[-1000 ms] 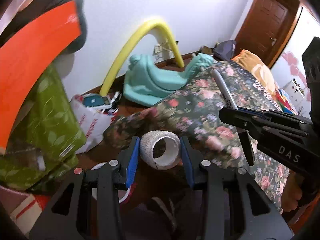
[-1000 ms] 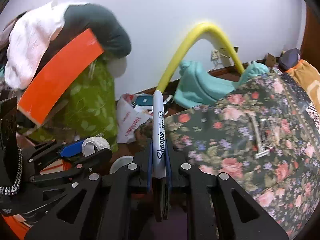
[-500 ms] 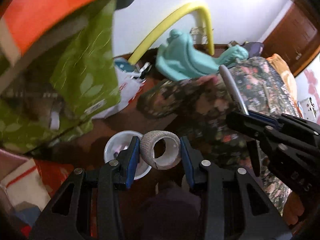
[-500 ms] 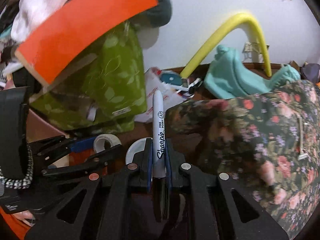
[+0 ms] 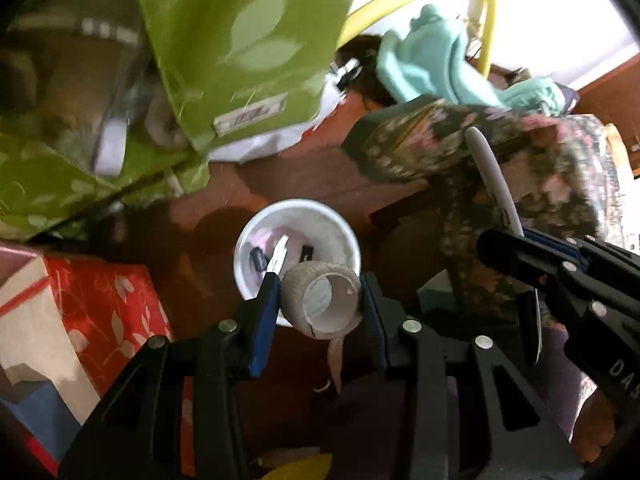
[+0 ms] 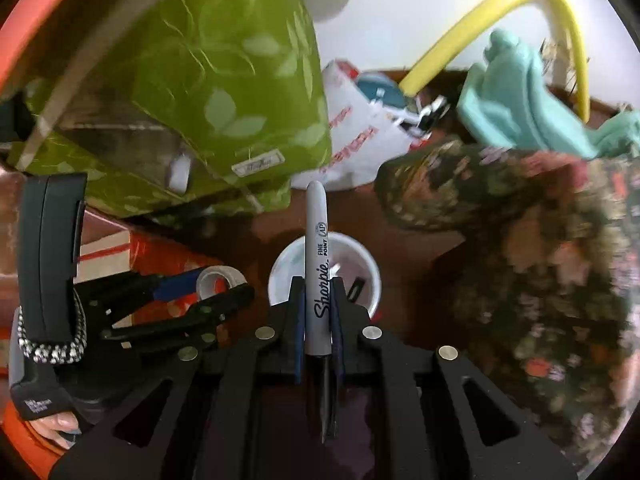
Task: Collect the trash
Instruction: 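Carry tape roll and Sharpie over the white bin and open both grippers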
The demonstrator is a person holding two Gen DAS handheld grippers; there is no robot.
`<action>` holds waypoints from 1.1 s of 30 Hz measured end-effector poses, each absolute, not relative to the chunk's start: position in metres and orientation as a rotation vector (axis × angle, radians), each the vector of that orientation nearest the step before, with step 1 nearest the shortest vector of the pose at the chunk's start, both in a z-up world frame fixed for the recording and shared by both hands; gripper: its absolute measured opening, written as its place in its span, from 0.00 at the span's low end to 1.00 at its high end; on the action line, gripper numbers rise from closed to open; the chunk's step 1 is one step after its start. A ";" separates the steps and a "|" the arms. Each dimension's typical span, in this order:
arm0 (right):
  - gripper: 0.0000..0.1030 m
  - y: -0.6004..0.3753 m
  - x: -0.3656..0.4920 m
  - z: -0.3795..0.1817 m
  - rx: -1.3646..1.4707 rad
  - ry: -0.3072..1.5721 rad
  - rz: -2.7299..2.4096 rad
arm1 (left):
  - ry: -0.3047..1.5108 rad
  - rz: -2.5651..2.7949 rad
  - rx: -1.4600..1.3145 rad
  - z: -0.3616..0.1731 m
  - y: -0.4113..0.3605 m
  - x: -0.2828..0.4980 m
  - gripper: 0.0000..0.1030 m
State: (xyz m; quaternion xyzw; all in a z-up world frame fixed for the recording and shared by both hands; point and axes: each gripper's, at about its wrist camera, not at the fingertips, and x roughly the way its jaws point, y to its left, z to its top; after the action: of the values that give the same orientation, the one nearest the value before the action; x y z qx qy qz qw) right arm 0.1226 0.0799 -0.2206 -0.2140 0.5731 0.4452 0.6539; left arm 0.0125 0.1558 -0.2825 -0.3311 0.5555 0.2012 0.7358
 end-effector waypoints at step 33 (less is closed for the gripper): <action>0.24 0.066 0.134 -0.208 -0.449 1.341 0.958 | 1.244 0.424 -0.744 -0.272 0.151 0.023 0.49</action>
State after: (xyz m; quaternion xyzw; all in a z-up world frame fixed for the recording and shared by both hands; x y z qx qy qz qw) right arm 0.1342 0.0660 -0.2078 -0.1980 0.5919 0.4227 0.6571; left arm 0.0233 0.1509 -0.2723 -0.3375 0.5645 0.1924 0.7283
